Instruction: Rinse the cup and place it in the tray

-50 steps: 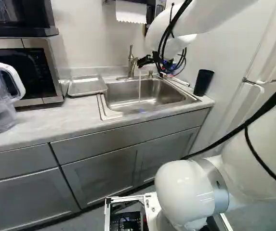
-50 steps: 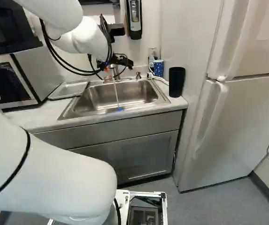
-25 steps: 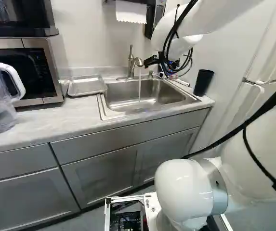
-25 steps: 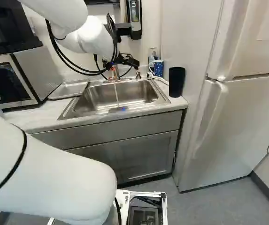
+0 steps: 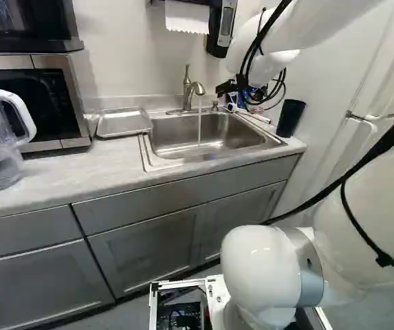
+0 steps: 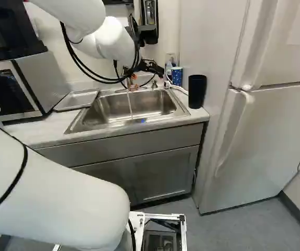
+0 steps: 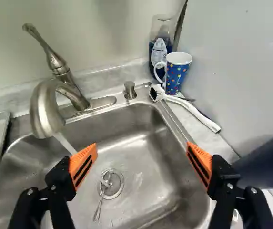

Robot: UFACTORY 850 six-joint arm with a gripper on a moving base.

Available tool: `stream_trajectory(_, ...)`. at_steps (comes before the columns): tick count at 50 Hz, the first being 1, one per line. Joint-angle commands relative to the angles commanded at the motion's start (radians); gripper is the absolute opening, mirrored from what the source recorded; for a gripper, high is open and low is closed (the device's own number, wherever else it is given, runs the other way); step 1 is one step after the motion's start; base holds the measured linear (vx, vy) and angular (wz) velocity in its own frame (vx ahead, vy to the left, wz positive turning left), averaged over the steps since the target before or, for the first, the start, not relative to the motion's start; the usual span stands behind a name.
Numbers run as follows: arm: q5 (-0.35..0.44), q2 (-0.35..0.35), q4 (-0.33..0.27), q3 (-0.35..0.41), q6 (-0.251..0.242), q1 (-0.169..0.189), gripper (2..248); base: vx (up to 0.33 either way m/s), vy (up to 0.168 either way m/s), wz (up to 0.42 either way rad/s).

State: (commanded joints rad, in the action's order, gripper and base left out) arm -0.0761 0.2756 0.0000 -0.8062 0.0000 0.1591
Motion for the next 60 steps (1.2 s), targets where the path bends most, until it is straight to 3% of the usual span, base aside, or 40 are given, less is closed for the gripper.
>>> stream_trajectory(27,0.013,0.003,0.009,0.003,0.0,0.091,247,0.0,0.0,0.0)
stream_trajectory(41,0.046,0.037,0.029,0.032,0.0,0.102,247,0.0,0.0,0.0)
stream_trajectory(60,0.108,0.023,0.067,0.041,0.0,0.102,247,0.0,0.0,0.0)
